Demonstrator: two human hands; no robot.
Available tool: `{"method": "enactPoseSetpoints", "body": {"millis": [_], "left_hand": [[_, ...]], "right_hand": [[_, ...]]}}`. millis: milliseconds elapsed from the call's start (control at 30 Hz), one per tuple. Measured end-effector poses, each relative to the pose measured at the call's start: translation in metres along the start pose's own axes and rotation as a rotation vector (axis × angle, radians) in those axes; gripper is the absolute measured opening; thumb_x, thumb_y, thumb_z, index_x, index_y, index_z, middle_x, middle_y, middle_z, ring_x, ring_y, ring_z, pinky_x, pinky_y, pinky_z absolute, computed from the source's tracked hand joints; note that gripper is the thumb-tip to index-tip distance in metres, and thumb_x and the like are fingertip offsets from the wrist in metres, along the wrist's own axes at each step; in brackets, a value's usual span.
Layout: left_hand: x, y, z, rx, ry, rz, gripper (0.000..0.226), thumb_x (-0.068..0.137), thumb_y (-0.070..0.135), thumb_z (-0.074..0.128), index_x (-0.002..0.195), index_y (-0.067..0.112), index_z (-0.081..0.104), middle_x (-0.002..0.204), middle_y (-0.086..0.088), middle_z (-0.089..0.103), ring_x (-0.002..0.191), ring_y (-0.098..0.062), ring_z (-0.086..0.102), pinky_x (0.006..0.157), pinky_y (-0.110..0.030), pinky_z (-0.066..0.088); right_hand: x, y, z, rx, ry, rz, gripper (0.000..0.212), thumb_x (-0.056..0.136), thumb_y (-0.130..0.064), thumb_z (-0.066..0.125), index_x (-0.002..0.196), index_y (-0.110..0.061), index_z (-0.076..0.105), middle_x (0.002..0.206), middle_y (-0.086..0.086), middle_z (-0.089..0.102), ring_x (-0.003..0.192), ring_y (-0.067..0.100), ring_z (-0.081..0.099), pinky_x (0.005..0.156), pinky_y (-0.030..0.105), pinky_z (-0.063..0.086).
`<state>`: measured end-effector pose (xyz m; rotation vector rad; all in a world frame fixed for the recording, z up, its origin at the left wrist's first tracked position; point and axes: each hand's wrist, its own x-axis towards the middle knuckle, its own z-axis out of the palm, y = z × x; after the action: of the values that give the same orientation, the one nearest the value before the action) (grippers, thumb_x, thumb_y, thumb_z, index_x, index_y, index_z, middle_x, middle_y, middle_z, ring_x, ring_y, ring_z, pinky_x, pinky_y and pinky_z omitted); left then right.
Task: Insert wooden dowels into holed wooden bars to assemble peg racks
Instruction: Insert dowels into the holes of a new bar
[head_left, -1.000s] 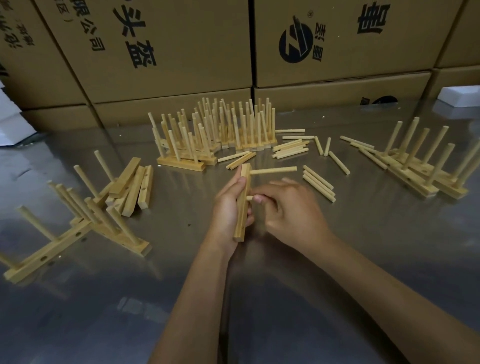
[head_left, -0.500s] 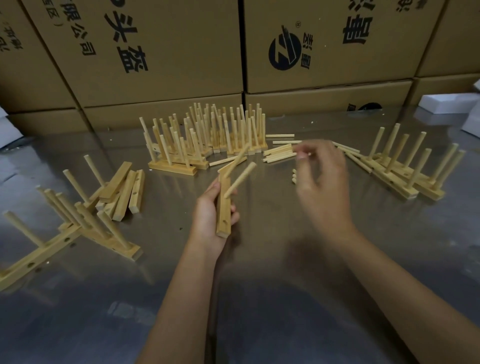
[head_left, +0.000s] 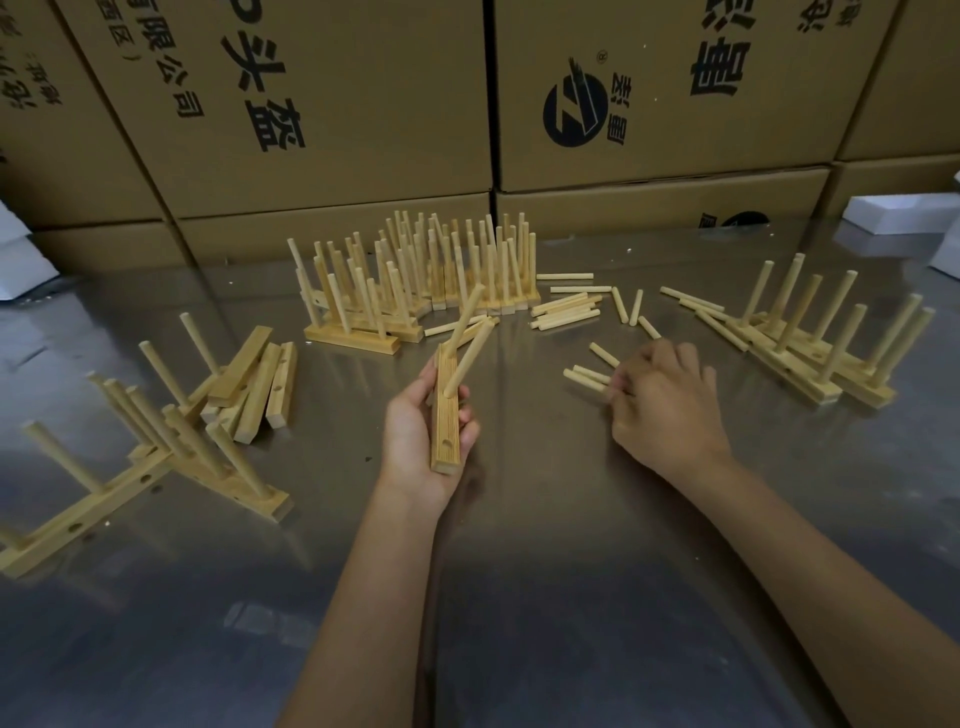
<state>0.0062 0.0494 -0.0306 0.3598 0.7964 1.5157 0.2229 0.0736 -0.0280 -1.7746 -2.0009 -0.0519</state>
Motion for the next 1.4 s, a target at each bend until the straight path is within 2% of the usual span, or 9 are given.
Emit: {"method": "enactPoseSetpoints", "body": {"millis": [133, 233, 533, 667, 833, 933, 1100, 1233, 1400], "left_hand": [[0.000, 0.001, -0.001, -0.012, 0.009, 0.001, 0.027, 0.103, 0.018, 0.044, 0.123, 0.010, 0.060, 0.067, -0.005, 0.053, 0.046, -0.011, 0.043, 0.034, -0.020, 0.033], [0.000, 0.003, -0.002, -0.004, 0.008, -0.003, 0.027, 0.103, 0.020, 0.045, 0.124, 0.011, 0.058, 0.068, -0.005, 0.051, 0.046, -0.013, 0.042, 0.033, -0.021, 0.033], [0.001, 0.003, -0.005, -0.019, -0.036, -0.052, 0.031, 0.103, 0.026, 0.048, 0.130, 0.014, 0.058, 0.059, -0.001, 0.048, 0.037, -0.012, 0.044, 0.034, -0.021, 0.038], [0.001, 0.001, -0.008, 0.041, -0.051, 0.008, 0.030, 0.105, 0.022, 0.043, 0.122, 0.015, 0.067, 0.068, -0.002, 0.049, 0.047, -0.011, 0.048, 0.039, -0.020, 0.039], [-0.002, 0.002, -0.007, 0.155, -0.010, -0.012, 0.029, 0.104, 0.021, 0.039, 0.100, 0.010, 0.065, 0.063, -0.001, 0.063, 0.054, -0.016, 0.060, 0.045, -0.026, 0.048], [-0.003, 0.002, -0.007, 0.106, 0.018, -0.019, 0.031, 0.101, 0.016, 0.038, 0.081, 0.016, 0.062, 0.056, 0.000, 0.056, 0.051, -0.013, 0.056, 0.046, -0.026, 0.045], [-0.002, 0.003, -0.007, 0.001, -0.010, 0.040, 0.035, 0.102, 0.013, 0.037, 0.080, 0.014, 0.065, 0.053, 0.000, 0.056, 0.046, -0.011, 0.056, 0.040, -0.022, 0.042], [-0.004, 0.006, -0.006, -0.060, -0.021, 0.029, 0.032, 0.103, 0.017, 0.034, 0.096, 0.011, 0.065, 0.067, -0.005, 0.059, 0.062, -0.017, 0.058, 0.058, -0.026, 0.047], [-0.008, 0.006, -0.002, -0.125, 0.101, -0.085, 0.034, 0.103, 0.032, 0.047, 0.081, 0.009, 0.058, 0.057, -0.003, 0.050, 0.042, -0.014, 0.049, 0.040, -0.019, 0.045]], "right_hand": [[-0.012, -0.036, -0.021, 0.384, -0.010, -0.214, 0.012, 0.094, -0.012, 0.054, 0.100, -0.021, 0.059, 0.091, -0.007, 0.065, 0.090, 0.017, 0.061, 0.076, 0.034, 0.047], [-0.028, -0.069, -0.036, 0.527, -0.029, -0.449, 0.021, 0.093, -0.010, 0.057, 0.101, -0.024, 0.070, 0.082, -0.022, 0.058, 0.083, 0.001, 0.051, 0.069, 0.014, 0.035], [-0.037, -0.097, -0.052, 0.122, -0.008, -0.736, 0.030, 0.075, 0.005, 0.057, 0.096, -0.011, 0.071, 0.080, -0.005, 0.045, 0.081, 0.005, 0.019, 0.071, 0.023, 0.023], [-0.036, -0.106, -0.056, 0.103, -0.036, -0.750, 0.032, 0.074, 0.004, 0.048, 0.093, -0.008, 0.070, 0.081, -0.003, 0.041, 0.083, 0.007, 0.020, 0.071, 0.025, 0.023], [-0.025, -0.127, -0.061, 0.015, -0.207, -0.741, 0.015, 0.082, -0.009, 0.061, 0.090, -0.022, 0.059, 0.089, -0.004, 0.049, 0.094, 0.021, 0.051, 0.071, 0.032, 0.043], [-0.013, -0.134, -0.064, 0.003, -0.254, -0.684, 0.016, 0.084, -0.015, 0.057, 0.072, -0.022, 0.047, 0.076, -0.002, 0.050, 0.070, 0.019, 0.048, 0.054, 0.029, 0.033], [-0.002, -0.132, -0.061, 0.321, -0.339, -0.594, 0.007, 0.088, -0.021, 0.065, 0.082, -0.022, 0.062, 0.077, -0.006, 0.065, 0.073, 0.009, 0.058, 0.060, 0.028, 0.042], [-0.017, -0.126, -0.046, 0.543, -0.201, -0.346, 0.036, 0.079, -0.048, 0.076, 0.086, -0.028, 0.047, 0.063, -0.010, 0.061, 0.056, 0.001, 0.055, 0.047, 0.026, 0.041], [-0.040, -0.119, -0.020, 0.294, -0.274, -0.261, 0.056, 0.079, -0.072, 0.057, 0.062, -0.019, 0.052, 0.058, -0.009, 0.058, 0.060, 0.009, 0.056, 0.055, 0.029, 0.036]]}}
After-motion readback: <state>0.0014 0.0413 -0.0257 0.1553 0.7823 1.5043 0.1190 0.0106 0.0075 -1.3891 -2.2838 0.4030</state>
